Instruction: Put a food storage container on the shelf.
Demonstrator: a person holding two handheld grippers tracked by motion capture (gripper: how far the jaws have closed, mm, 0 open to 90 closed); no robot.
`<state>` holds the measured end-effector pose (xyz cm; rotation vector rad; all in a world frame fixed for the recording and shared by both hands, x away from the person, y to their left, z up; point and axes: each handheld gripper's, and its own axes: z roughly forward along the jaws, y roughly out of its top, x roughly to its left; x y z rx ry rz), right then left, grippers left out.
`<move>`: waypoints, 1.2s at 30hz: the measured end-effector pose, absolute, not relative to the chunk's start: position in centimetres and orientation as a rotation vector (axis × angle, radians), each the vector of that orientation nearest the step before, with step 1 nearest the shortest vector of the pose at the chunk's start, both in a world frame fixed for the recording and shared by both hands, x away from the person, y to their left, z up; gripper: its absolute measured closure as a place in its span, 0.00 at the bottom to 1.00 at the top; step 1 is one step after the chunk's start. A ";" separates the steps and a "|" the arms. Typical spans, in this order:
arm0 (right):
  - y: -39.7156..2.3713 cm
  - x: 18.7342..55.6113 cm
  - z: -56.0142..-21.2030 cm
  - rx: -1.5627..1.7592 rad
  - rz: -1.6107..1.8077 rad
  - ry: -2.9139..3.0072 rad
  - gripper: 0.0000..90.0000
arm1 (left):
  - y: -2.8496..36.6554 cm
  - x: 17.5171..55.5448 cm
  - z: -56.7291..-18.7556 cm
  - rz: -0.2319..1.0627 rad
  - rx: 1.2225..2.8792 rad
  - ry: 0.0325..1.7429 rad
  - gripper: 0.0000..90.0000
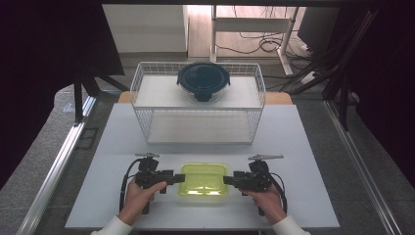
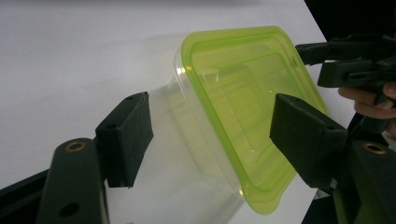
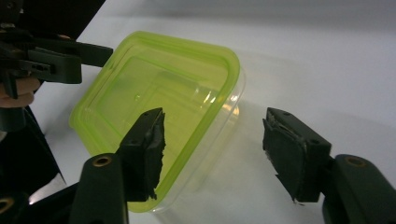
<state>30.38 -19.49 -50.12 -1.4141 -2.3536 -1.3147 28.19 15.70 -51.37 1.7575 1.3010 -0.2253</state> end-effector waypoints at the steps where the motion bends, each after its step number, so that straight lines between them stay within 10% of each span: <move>1: -19.5 30.4 -50.3 -1.414 -1.312 -2.339 0.44 | 15.6 28.3 -51.5 -0.241 1.746 1.303 0.33; 36: -19.7 30.0 -50.2 -1.423 -1.341 -2.218 0.86 | 15.2 27.7 -52.0 -0.367 1.649 1.301 0.85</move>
